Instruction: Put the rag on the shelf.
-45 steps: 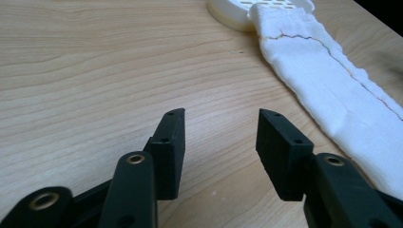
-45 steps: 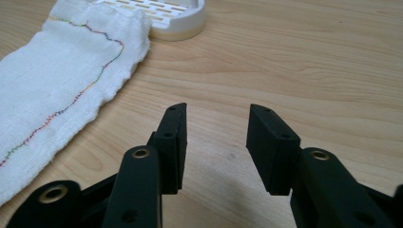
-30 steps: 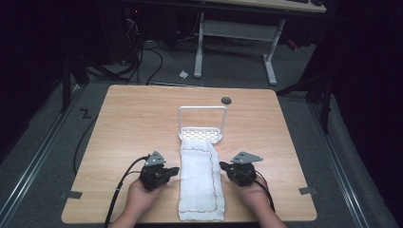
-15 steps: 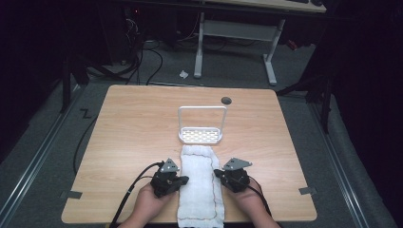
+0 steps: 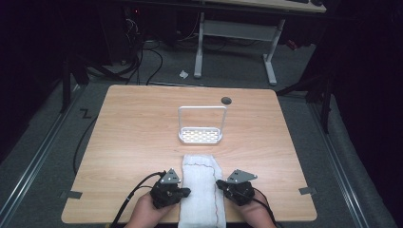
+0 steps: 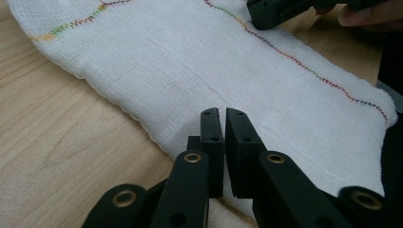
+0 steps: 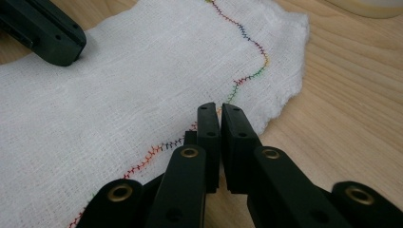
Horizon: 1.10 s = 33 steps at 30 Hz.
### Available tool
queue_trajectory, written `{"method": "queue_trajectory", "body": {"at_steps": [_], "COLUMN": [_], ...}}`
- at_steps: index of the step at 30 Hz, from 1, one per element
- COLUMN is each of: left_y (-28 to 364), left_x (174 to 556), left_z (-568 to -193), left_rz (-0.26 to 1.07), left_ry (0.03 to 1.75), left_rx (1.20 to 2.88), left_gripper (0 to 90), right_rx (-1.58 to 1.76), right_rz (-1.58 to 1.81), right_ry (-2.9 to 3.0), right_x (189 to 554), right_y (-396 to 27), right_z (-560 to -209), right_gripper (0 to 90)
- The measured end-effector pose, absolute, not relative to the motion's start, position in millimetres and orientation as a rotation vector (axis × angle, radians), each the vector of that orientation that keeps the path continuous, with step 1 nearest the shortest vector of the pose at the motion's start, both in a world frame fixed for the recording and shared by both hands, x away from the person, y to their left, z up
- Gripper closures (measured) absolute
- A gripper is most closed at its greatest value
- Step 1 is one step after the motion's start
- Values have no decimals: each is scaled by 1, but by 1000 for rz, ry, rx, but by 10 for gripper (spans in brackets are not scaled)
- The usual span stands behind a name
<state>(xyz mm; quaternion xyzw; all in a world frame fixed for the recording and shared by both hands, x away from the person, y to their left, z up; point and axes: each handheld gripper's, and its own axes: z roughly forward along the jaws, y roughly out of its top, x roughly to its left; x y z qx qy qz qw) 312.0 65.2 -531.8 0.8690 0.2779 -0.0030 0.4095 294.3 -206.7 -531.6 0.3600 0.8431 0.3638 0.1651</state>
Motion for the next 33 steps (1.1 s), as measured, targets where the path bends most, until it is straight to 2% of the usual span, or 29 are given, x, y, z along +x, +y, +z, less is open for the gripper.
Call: {"method": "queue_trajectory", "body": {"at_steps": [3,6,10,13,17,20,24,30,33], "left_y": [67,73,83,84,77,66,60,63,62], "left_x": [315,319,340,359,378,387,390,391,390], "left_z": [-532,-529,-528,-532,-532,-532,-537,-538,-538], "left_rz": [-25,42,167,189,222,250,242,203,222], "left_ry": [704,725,852,938,986,996,1012,999,999], "left_rx": [2167,2122,2013,1958,1926,1970,1982,1960,1953], "left_gripper": [822,755,642,587,560,550,614,832,858], "right_rx": [1028,1034,1023,1015,1021,1023,1018,1024,1035], "right_rz": [1042,1051,1055,1062,1075,1078,1088,1092,1103], "right_ry": [2406,2411,2419,2424,2428,2430,2433,2433,2434], "right_x": [295,296,297,298,299,299,300,301,301], "right_y": [-207,-207,-207,-207,-208,-208,-209,-209,-209], "right_z": [-532,-532,-532,-532,-532,-532,-532,-533,-532], "right_gripper": [861,857,836,832,828,823,820,815,781]}}
